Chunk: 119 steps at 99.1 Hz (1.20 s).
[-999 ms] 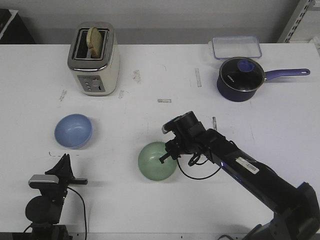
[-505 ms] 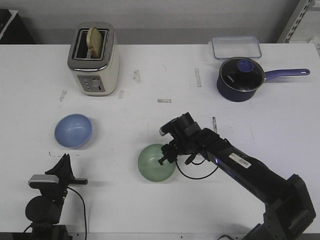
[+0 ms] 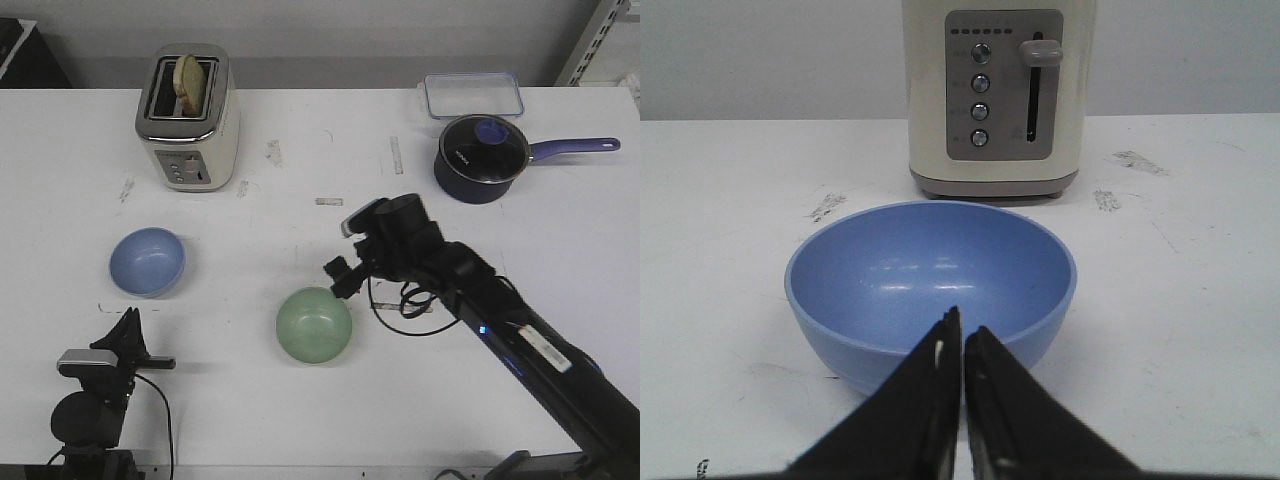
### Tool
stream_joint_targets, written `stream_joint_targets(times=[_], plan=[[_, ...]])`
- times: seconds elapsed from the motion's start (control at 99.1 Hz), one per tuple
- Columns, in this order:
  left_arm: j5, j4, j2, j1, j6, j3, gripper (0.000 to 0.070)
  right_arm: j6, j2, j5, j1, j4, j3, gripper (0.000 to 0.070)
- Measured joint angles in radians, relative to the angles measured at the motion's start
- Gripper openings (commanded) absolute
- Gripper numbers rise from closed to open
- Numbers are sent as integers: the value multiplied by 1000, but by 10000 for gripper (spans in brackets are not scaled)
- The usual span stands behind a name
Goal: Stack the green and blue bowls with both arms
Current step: 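Release the green bowl and retract the right gripper to rest, then reach the left gripper to the blue bowl and grasp its rim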
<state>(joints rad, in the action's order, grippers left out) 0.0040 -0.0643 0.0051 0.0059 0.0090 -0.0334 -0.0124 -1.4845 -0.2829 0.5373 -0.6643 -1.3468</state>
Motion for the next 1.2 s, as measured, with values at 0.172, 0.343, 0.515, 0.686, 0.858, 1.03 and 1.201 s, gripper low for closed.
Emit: stream_joint_targets(times=[0.172,0.343,0.515,0.686,0.858,1.03,1.201], plan=[[0,0,0,0,0,0,1,22,123,93,-143,-42,-6,0],[0,0,0,0,0,0,1,82,229,129,-325,-108,29,0],[0,0,0,0,0,0,1,103,393,129,-476,-47,183,0],[0,0,0,0,0,0,2,106,596,130,-564,31,409,0],[0,5,0,0,0,0,4,107,803,152,-570,41,599,0],[0,12,0,0,0,0,3,109,977,152,-570,40,709,0],[0,-68,0,0,-47,0,1,109,1104,152,-570,55,753,0]])
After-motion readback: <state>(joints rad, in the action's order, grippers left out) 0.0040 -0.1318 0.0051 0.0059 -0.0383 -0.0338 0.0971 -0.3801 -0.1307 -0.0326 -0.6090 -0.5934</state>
